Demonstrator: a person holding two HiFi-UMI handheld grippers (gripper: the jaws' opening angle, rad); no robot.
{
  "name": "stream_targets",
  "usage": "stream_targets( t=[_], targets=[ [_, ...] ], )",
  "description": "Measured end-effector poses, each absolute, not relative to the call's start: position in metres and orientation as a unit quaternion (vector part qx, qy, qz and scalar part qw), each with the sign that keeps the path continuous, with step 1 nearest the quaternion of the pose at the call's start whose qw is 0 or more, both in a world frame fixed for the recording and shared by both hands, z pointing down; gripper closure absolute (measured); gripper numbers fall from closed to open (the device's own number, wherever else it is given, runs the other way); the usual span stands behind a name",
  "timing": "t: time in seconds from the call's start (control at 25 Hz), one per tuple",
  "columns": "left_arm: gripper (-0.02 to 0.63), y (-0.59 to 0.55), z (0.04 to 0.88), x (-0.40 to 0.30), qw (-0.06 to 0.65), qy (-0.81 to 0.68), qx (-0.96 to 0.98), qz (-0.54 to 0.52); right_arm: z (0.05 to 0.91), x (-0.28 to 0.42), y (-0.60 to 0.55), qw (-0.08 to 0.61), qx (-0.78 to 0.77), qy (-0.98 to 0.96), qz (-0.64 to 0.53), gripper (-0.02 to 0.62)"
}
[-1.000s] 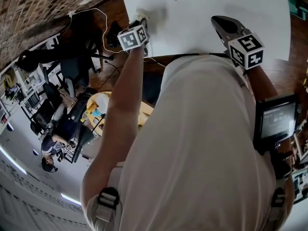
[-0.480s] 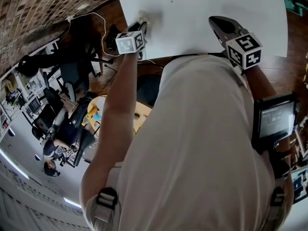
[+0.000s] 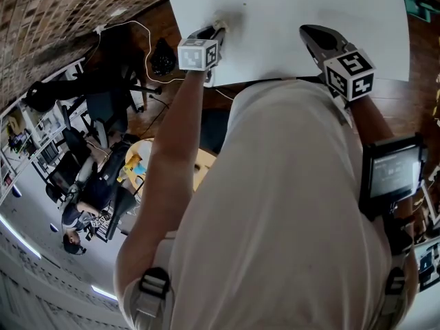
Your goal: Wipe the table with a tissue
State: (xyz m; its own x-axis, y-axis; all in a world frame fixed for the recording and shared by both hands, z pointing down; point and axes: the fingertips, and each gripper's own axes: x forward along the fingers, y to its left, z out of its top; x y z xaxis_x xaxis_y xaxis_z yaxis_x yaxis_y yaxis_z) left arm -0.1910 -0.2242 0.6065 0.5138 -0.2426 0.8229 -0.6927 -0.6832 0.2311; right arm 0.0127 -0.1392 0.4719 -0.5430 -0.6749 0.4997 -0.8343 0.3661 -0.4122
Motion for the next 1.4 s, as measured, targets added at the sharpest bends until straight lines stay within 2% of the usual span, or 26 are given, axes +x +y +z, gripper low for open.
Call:
stream_targets(
  t=[0.24, 0.44, 0.76, 1.04, 1.4],
  targets=[
    [0.518, -0.169, 0.59, -0.146, 0.283, -0.206, 0.85, 0.394, 0.472, 0.013, -0.139, 0.122, 0.459, -0.819, 0.321, 0.588],
    [0.518, -0.134, 0.578, -0.142, 0.292, -0.206, 0.861, 0.361, 0.472, 0.007, -0.139, 0.125, 0.451, -0.823, 0.322, 0.588],
    [0.518, -0.164, 0.576, -0.181, 0.285, -0.288, 0.844, 0.352, 0.474, 0.01, -0.137, 0.127, 0.45, -0.823, 0.323, 0.588],
    [0.518, -0.209, 0.555, -0.182, 0.242, -0.289, 0.851, 0.366, 0.467, 0.003, -0.158, 0.113, 0.458, -0.824, 0.313, 0.588],
    [0.517, -0.211, 0.58, -0.163, 0.237, -0.27, 0.85, 0.386, 0.479, 0.019, -0.141, 0.112, 0.47, -0.812, 0.329, 0.588]
  ],
)
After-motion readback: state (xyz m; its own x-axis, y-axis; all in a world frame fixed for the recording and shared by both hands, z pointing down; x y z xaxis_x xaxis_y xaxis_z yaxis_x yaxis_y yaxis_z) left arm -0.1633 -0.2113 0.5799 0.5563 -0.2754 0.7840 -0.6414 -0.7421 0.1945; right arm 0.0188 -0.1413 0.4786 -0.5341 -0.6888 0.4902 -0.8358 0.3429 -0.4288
